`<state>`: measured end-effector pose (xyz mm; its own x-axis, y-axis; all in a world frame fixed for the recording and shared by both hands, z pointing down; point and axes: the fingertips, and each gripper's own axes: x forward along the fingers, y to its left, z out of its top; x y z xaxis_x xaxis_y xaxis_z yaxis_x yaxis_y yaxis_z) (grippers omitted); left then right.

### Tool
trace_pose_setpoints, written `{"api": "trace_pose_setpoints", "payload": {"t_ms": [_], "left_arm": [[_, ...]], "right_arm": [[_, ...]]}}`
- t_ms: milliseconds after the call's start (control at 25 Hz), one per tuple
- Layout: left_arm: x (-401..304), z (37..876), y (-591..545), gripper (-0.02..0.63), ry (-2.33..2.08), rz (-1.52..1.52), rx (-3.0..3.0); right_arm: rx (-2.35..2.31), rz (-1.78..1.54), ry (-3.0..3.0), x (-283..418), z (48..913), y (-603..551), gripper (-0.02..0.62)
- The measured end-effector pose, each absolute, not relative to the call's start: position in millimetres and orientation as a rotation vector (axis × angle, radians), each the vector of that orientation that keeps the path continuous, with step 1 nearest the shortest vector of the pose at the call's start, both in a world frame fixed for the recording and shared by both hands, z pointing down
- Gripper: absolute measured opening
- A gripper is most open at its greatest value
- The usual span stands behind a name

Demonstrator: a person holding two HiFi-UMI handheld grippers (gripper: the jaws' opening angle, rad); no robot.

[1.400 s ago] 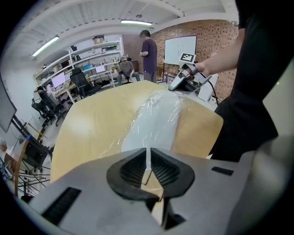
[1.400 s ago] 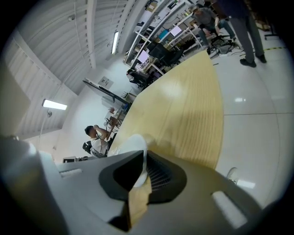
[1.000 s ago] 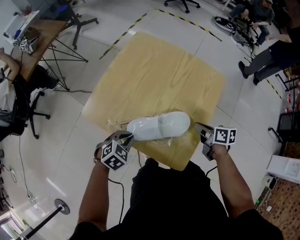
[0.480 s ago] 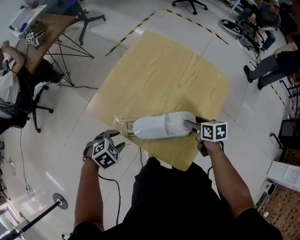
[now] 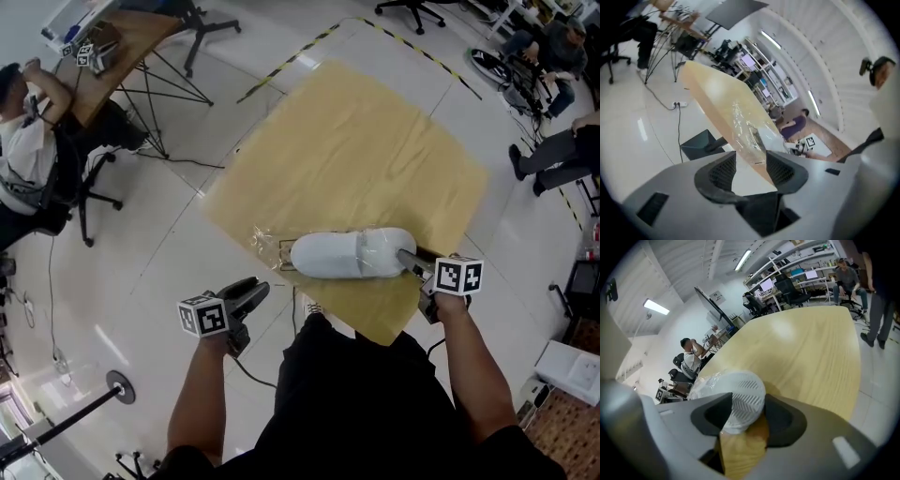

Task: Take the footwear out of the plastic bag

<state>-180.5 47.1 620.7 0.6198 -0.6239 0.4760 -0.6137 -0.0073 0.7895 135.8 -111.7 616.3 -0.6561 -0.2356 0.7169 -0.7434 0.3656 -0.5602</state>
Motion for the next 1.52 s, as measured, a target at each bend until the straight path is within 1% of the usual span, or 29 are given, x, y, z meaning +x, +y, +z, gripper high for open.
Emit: {"api": "trace_pose_setpoints", "payload": {"t_ms": [40,120,200,240,360,480,560,600,720,800,880,920,960,1000,1040,1080,1120,1320,1440,1520], "left_arm": [[-182.7,623.9,46.7,0.195,-1.045,-0.075,1.641],[-185.3,628.0,47.0,0.132,-1.051,-0.188,1.583],[-185.8,627.0,48.7,0.109,-1.025,-0.319,1.535],[-185.8,626.0,50.6,0.087,-1.013,-0.37,1.518],[-183.8,624.1,57.4,0.057,-1.001,-0.422,1.519],[-188.8,624.7,60.6,0.056,-1.03,-0.463,1.502],[-200.7,627.8,62.1,0.012,-1.08,-0.481,1.471],[-208.5,629.8,63.2,0.006,-1.109,-0.478,1.46],[-221.6,629.4,65.1,0.006,-1.131,-0.475,1.457],[-215.8,627.7,65.1,0.015,-1.089,-0.457,1.483],[-205.7,631.0,64.6,0.097,-1.04,-0.436,1.493],[-202.5,632.4,63.9,0.117,-1.026,-0.443,1.486],[-201.2,632.7,62.9,0.121,-1.02,-0.462,1.475],[-200.4,632.2,61.6,0.12,-1.019,-0.484,1.465],[-198.8,631.5,60.2,0.091,-1.021,-0.497,1.464],[-196.2,631.7,59.3,0.018,-1.026,-0.494,1.47],[-194.0,632.9,59.3,0.008,-1.035,-0.481,1.478],[-201.9,639.5,70.4,0.006,-1.049,-0.576,1.351],[-207.1,638.8,73.9,0.006,-1.085,-0.574,1.367],[-212.6,635.2,72.8,0.006,-1.101,-0.623,1.347]], "right_arm": [[0.839,1.266,-2.103,136.0,617.0,-111.9,0.213],[0.834,1.275,-2.102,137.8,618.8,-112.1,0.209],[0.837,1.281,-2.105,138.9,617.8,-112.4,0.199],[0.838,1.284,-2.108,139.6,617.1,-112.8,0.198],[0.845,1.284,-2.114,140.9,616.6,-113.5,0.196],[0.856,1.291,-2.117,142.0,617.1,-114.6,0.193],[0.864,1.296,-2.113,141.9,617.1,-114.5,0.193],[0.866,1.296,-2.112,141.3,616.5,-114.3,0.193],[0.871,1.293,-2.106,142.9,615.1,-113.3,0.192],[0.877,1.301,-2.099,145.2,616.2,-111.5,0.192],[0.884,1.305,-2.096,145.7,617.6,-110.1,0.192],[0.886,1.304,-2.097,145.4,617.9,-109.7,0.193],[0.887,1.302,-2.098,144.9,617.8,-109.6,0.193],[0.886,1.301,-2.099,144.5,617.5,-109.5,0.193],[0.886,1.301,-2.1,144.7,617.2,-109.3,0.192],[0.885,1.301,-2.1,145.9,617.2,-109.1,0.193],[0.886,1.3,-2.1,147.8,617.4,-109.0,0.193],[0.895,1.299,-2.107,147.3,618.6,-110.4,0.192],[0.905,1.314,-2.112,148.2,616.9,-111.0,0.19],[0.907,1.326,-2.111,147.9,616.3,-110.9,0.187]]}}
